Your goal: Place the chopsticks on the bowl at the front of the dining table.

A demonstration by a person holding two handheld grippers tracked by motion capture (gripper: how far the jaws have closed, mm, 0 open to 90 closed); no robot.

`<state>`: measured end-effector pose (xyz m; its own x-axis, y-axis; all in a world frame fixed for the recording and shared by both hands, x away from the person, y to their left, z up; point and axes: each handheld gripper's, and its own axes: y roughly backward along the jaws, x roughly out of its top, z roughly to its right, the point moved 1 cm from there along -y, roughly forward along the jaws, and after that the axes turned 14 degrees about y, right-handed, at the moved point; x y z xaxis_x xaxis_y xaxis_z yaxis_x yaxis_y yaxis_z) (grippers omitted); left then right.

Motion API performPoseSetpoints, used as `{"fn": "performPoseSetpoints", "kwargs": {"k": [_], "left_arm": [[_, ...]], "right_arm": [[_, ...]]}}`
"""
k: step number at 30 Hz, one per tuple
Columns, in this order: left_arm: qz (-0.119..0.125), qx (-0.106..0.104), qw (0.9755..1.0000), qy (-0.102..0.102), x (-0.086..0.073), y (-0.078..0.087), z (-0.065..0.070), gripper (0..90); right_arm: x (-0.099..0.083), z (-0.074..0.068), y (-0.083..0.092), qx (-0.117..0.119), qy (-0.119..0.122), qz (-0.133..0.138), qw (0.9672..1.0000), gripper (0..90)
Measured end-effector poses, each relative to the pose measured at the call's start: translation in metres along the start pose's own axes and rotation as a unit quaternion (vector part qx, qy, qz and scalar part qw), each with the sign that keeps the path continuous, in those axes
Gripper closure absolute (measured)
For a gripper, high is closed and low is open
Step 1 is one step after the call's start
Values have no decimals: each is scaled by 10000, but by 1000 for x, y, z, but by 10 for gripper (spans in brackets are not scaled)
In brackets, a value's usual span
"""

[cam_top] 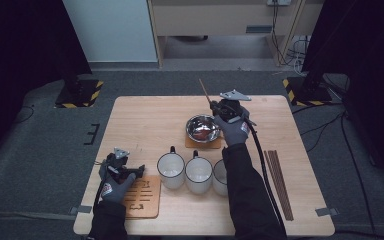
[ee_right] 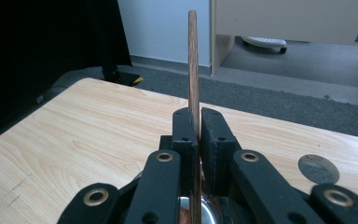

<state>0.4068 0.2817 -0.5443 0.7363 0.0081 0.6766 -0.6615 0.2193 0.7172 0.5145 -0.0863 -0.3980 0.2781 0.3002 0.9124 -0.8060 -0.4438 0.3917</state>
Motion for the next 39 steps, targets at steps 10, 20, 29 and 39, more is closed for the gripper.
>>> {"fn": "performPoseSetpoints", "kwargs": {"k": [10,20,29,39], "left_arm": [[0,0,10000,0,0,0,0,0],[1,0,10000,1,0,0,0,0],[0,0,10000,0,0,0,0,0],[0,0,10000,0,0,0,0,0]], "right_arm": [[-3,-6,-19,-46,-38,-30,10000,847],[-11,-5,-32,-112,-82,-157,9998,847],[-21,-9,-45,-91,-123,-269,9995,847],[-33,-10,-56,-79,-212,-392,9990,847]]}}
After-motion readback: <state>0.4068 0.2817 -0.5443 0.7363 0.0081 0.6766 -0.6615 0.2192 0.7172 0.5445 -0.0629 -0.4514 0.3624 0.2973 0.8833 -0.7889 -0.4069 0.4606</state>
